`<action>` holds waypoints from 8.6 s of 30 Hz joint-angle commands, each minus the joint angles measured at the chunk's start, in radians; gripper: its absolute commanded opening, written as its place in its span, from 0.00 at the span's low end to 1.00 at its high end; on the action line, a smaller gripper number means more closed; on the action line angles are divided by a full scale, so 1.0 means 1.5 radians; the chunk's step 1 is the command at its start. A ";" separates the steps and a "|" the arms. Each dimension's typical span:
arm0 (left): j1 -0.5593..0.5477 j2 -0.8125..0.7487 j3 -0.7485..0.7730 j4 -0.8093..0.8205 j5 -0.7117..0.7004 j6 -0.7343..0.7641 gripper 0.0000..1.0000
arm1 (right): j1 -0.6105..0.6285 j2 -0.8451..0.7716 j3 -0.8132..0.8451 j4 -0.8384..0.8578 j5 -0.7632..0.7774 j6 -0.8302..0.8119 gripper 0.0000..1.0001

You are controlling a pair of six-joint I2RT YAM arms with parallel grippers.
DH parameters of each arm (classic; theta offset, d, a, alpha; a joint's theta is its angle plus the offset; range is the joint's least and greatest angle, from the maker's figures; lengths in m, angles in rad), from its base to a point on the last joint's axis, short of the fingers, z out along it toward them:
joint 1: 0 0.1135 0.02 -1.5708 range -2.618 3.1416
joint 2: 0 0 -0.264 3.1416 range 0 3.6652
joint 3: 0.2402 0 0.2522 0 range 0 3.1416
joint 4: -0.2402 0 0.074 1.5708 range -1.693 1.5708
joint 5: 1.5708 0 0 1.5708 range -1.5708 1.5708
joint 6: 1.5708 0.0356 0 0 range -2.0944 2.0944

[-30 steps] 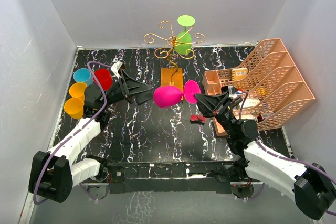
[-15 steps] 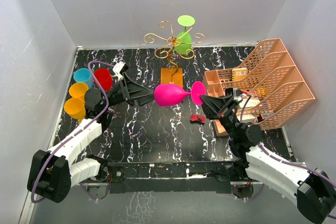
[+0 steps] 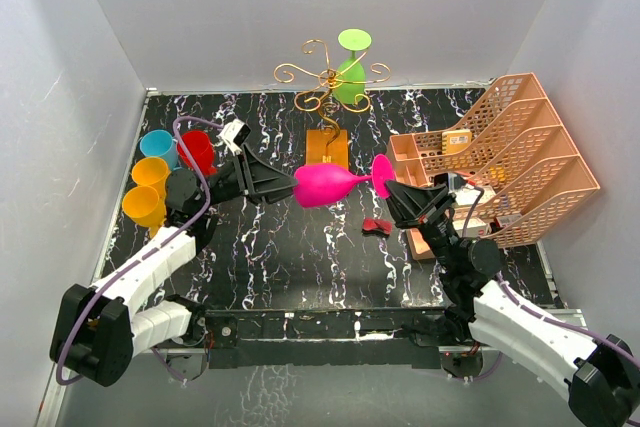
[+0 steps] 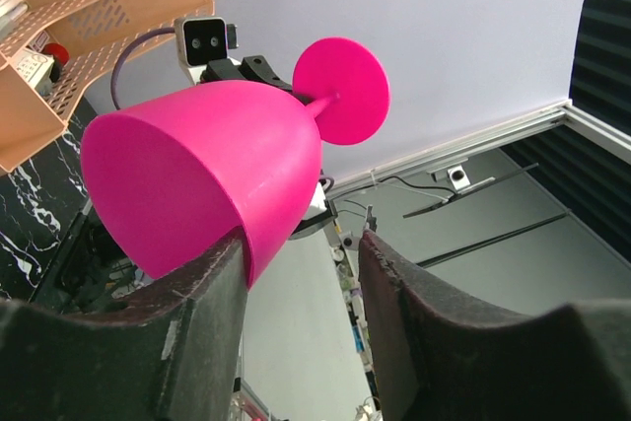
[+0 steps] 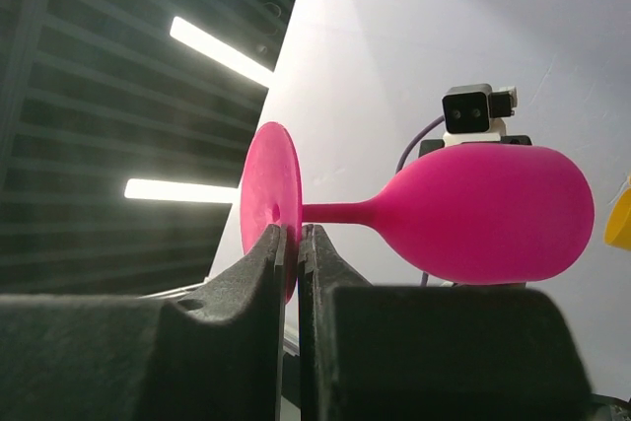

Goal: Take the wine glass off the wine glass rack

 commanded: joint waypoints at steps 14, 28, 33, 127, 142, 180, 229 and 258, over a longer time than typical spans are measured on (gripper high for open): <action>-0.037 -0.030 0.043 -0.082 -0.012 0.097 0.00 | -0.002 -0.034 0.018 -0.329 0.059 -0.127 0.24; -0.037 -0.043 0.246 -0.913 -0.294 0.537 0.00 | -0.001 0.029 0.148 -0.659 0.162 -0.367 0.51; -0.037 0.003 0.317 -1.100 -0.456 0.648 0.00 | -0.002 0.035 0.155 -0.666 0.161 -0.393 0.52; -0.052 -0.045 0.250 -0.988 -0.501 0.757 0.92 | -0.046 0.302 0.652 -0.808 0.336 -0.900 0.56; -0.053 -0.089 0.228 -0.959 -0.522 0.886 0.92 | -0.280 0.589 0.945 -0.724 -0.019 -0.858 0.56; -0.053 -0.110 0.146 -0.910 -0.507 0.918 0.91 | -0.304 0.945 1.330 -0.755 -0.237 -0.787 0.23; -0.052 -0.102 0.150 -0.914 -0.516 0.926 0.91 | -0.300 0.870 1.189 -0.562 -0.362 -0.364 0.07; -0.053 -0.108 0.154 -0.924 -0.546 0.928 0.92 | -0.297 0.994 1.458 -0.410 -0.236 -0.332 0.08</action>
